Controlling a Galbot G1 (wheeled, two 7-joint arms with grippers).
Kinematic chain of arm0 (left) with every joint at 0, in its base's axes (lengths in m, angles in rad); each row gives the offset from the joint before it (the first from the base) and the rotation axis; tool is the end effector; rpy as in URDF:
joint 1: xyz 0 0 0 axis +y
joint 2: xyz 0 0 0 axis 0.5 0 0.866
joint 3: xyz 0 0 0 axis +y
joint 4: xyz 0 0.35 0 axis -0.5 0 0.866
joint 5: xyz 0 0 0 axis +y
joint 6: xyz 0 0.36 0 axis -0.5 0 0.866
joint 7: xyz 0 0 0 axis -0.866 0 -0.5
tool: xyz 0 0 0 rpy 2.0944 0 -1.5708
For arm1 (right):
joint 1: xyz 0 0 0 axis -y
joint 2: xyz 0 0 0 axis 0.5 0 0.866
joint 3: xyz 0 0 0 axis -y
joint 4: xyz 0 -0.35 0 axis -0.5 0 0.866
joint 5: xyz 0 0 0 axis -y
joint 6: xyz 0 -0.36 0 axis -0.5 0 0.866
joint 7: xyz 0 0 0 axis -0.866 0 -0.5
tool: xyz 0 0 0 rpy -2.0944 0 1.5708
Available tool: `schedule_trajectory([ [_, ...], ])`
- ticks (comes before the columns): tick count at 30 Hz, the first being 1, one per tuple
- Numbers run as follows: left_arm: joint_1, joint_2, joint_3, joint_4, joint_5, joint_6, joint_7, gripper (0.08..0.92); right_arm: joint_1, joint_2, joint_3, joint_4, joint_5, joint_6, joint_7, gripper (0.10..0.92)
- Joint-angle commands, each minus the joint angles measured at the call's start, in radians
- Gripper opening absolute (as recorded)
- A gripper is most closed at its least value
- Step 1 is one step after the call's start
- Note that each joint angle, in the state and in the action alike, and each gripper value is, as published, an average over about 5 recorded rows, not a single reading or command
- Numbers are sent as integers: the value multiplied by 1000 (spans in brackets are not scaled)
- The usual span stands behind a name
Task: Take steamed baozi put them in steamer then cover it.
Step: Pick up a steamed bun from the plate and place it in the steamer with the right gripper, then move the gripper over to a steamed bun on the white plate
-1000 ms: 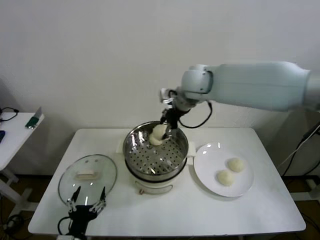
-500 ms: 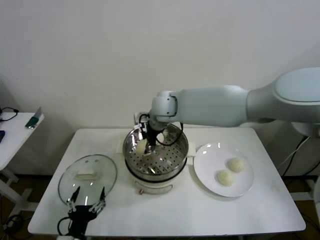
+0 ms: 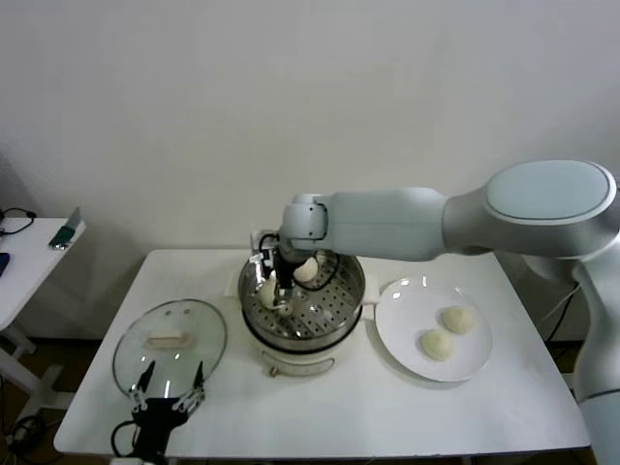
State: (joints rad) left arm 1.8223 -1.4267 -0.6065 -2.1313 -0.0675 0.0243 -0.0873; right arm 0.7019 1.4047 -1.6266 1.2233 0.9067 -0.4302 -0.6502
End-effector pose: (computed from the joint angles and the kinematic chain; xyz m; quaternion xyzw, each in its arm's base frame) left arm 0.1098 0.0478 -0.3222 0.0353 -0.9914 -0.0537 0.1139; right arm 0.5377 0.2012 -0.0914 0.5561 -0.5547 0.5447 0.2939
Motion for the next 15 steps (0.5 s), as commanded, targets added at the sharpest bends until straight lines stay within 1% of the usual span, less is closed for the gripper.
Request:
schedule_trajectory([
  [1, -2, -3, 3, -1, 3, 2, 1, 823, 228, -217, -76, 89, -66, 147, -234, 823],
  [5, -8, -5, 2, -2, 2, 3, 1, 823, 373, -416, -175, 158, -66, 211, -363, 823],
  [8, -10, -5, 0, -5, 0, 3, 1, 823, 456, -548, -284, 236, -111, 242, -405, 823],
  [11, -13, -10, 3, -7, 0, 4, 1, 823, 452, -661, -365, 308, -204, 237, -380, 823],
  [15, -15, -17, 9, -6, 2, 3, 1, 823, 320, -762, -355, 340, -302, 195, -297, 823],
])
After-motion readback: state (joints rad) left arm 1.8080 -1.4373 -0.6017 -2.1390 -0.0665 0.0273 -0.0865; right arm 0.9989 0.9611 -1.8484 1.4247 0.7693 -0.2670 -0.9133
